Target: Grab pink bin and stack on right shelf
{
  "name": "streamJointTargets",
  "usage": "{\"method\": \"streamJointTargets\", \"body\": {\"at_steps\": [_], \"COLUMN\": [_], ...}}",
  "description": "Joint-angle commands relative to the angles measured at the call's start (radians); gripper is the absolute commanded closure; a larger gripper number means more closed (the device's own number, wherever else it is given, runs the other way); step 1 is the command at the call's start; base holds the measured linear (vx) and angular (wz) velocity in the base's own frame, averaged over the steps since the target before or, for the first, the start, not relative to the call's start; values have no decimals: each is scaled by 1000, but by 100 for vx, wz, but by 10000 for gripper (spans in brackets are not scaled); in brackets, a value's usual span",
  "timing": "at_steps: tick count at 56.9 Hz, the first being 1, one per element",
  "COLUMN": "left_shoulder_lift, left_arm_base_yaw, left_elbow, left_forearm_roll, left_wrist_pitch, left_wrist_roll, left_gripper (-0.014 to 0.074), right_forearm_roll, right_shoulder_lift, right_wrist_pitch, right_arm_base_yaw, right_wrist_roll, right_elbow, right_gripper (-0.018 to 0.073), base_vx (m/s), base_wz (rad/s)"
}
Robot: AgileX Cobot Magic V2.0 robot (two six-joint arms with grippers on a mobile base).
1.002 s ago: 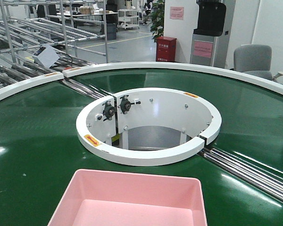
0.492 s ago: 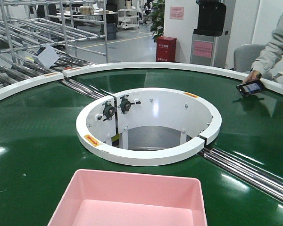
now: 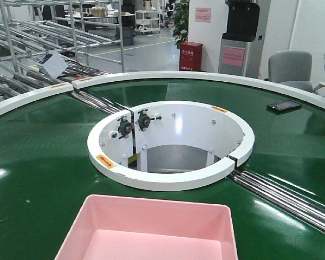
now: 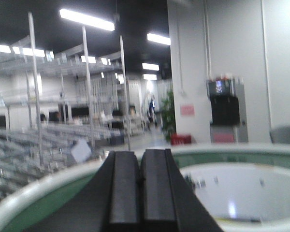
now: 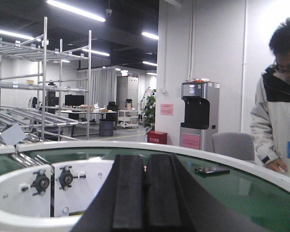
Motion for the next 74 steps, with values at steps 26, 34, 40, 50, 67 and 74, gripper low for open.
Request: {"method": "streamJointTargets", "body": {"at_steps": [26, 34, 40, 50, 67, 74], "left_shoulder_lift": [441, 502, 540, 614, 806, 923], "left_arm_base_yaw": [2, 2, 2, 2, -46, -100], "left_elbow": [-213, -213, -213, -214, -412, -527], "left_forearm_roll": [0, 0, 0, -24, -28, -29], "left_wrist_pitch": [118, 147, 147, 156, 266, 294], "left_wrist_roll": [26, 26, 25, -2, 101, 131], "left_gripper": [538, 395, 266, 181, 180, 180], "right_forearm_roll": [-2, -2, -2, 18, -17, -15], "right_shoulder_lift": [499, 555, 594, 676, 740, 885], "right_wrist_pitch": [-19, -15, -16, -33, 152, 297], "right_arm_base_yaw": [-5, -5, -5, -4, 16, 121], "right_wrist_roll": [-2, -2, -2, 27, 51, 25], "right_elbow": [-267, -267, -267, -267, -382, -530], "right_gripper": [530, 436, 344, 238, 229, 229], "base_vx": [0, 0, 0, 0, 0, 0], "base_wz": [0, 0, 0, 0, 0, 0]}}
